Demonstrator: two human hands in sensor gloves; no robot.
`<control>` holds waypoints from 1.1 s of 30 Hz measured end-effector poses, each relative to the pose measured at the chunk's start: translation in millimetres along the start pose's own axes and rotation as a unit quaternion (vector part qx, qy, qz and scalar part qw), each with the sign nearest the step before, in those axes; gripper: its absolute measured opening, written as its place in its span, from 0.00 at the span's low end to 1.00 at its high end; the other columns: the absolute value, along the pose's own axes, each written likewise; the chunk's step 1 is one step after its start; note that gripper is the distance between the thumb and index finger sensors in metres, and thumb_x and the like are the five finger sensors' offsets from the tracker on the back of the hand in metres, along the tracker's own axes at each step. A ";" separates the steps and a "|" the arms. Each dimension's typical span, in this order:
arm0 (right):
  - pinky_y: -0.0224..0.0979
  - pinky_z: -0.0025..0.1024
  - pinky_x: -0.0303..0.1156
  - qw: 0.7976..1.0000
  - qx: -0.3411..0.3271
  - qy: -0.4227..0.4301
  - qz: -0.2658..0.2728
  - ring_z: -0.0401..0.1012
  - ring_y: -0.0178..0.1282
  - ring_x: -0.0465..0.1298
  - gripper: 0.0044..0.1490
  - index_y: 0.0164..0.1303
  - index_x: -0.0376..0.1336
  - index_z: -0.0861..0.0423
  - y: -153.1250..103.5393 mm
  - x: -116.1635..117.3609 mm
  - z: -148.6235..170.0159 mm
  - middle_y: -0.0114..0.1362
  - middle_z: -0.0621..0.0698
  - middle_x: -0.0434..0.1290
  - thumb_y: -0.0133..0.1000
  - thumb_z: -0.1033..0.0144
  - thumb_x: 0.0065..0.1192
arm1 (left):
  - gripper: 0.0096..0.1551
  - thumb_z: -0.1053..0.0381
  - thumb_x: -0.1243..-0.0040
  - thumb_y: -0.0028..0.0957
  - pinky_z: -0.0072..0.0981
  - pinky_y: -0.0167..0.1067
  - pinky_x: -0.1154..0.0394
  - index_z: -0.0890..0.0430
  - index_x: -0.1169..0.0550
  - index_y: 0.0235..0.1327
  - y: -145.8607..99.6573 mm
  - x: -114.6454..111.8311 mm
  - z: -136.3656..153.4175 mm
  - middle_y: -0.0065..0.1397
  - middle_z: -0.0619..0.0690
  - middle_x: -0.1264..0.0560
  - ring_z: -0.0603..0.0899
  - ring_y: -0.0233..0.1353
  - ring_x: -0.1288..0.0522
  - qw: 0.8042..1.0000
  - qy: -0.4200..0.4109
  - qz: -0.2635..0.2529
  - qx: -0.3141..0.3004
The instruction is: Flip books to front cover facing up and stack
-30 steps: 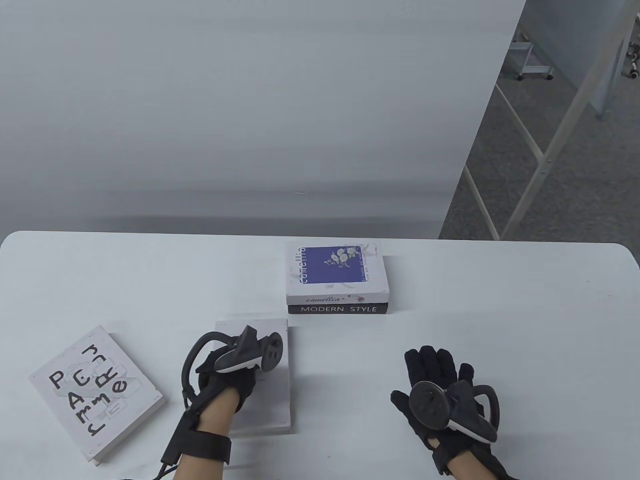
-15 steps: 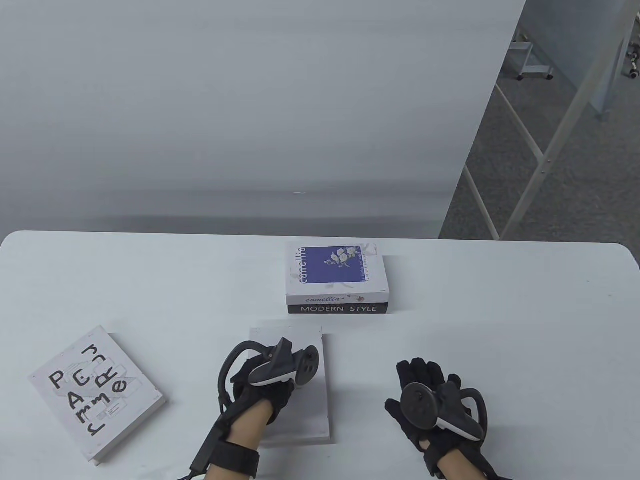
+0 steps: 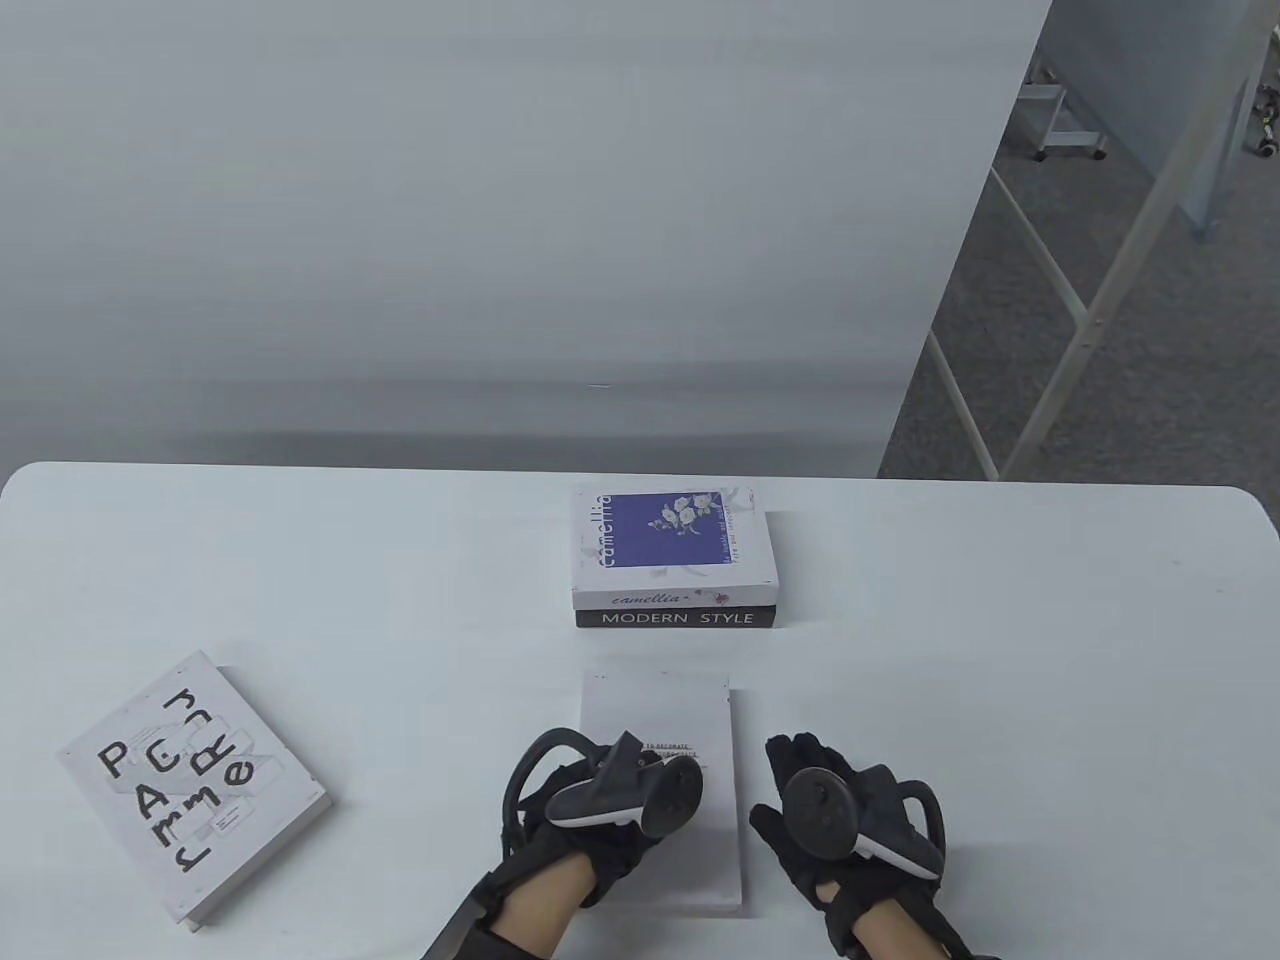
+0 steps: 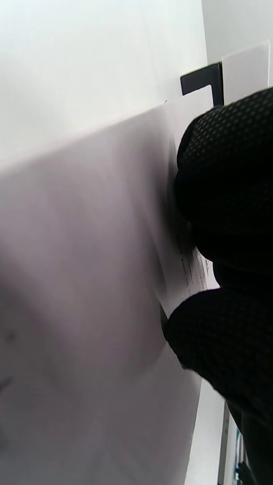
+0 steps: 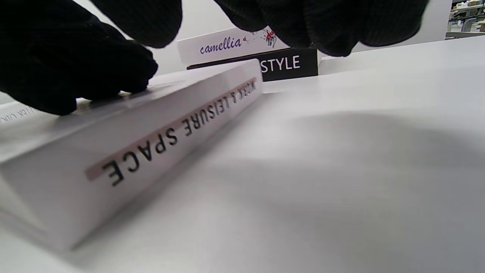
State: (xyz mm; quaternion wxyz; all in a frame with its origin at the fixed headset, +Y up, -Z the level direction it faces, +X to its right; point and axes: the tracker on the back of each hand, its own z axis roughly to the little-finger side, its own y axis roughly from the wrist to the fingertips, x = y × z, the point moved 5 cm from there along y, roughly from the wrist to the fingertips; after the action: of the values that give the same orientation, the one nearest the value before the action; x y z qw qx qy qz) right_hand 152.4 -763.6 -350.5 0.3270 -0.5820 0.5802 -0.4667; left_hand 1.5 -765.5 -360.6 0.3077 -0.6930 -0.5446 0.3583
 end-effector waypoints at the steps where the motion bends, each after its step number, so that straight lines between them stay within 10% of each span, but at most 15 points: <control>1: 0.68 0.61 0.66 1.000 0.000 0.000 0.003 0.68 0.73 0.63 0.44 0.81 0.47 0.62 -0.4 -0.4 -0.6 0.78 0.74 0.55 0.62 0.48 0.48 | 0.40 0.42 0.32 0.42 0.41 0.53 0.19 0.49 0.31 0.69 -0.5 0.1 -3.3 0.67 0.52 0.27 0.57 0.57 0.20 1.000 -0.004 -0.001 0.001; 7: 0.65 0.54 0.72 1.000 0.005 -0.009 0.010 0.64 0.70 0.70 0.41 0.80 0.49 0.62 -1.1 2.0 1.3 0.76 0.73 0.60 0.63 0.49 0.48 | 0.38 0.43 0.32 0.43 0.39 0.51 0.17 0.50 0.30 0.67 -7.7 6.2 -8.6 0.65 0.52 0.24 0.55 0.55 0.18 0.997 -0.074 -0.024 0.004; 15: 0.63 0.46 0.78 0.997 0.027 0.048 -0.044 0.59 0.68 0.74 0.46 0.80 0.45 0.65 3.5 15.2 10.2 0.76 0.75 0.58 0.63 0.46 0.48 | 0.46 0.43 0.33 0.45 0.43 0.53 0.17 0.56 0.38 0.74 -32.6 -9.3 54.8 0.73 0.59 0.34 0.67 0.68 0.24 0.987 -0.115 -0.021 0.111; 20: 0.67 0.51 0.74 0.984 0.042 0.137 -0.105 0.60 0.74 0.67 0.44 0.80 0.39 0.66 7.5 31.2 11.9 0.77 0.76 0.52 0.65 0.53 0.45 | 0.42 0.48 0.35 0.47 0.38 0.45 0.14 0.65 0.35 0.71 -41.3 -48.7 98.4 0.66 0.68 0.29 0.66 0.59 0.19 0.920 -0.354 0.012 0.169; 33: 0.70 0.39 0.76 0.958 0.040 0.262 -0.114 0.54 0.72 0.70 0.45 0.76 0.38 0.72 7.3 38.7 22.1 0.73 0.77 0.56 0.64 0.58 0.49 | 0.38 0.56 0.34 0.45 0.27 0.45 0.10 0.62 0.34 0.69 -35.6 -72.2 95.5 0.65 0.62 0.27 0.58 0.58 0.17 0.855 -0.499 0.034 0.141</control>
State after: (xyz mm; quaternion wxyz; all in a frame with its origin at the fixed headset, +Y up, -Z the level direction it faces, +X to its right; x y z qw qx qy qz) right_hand 165.9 -805.9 -358.6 0.1314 -0.4882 0.5564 -0.6594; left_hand -107.8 -824.7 -372.8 0.0768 -0.3889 -0.5448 0.7390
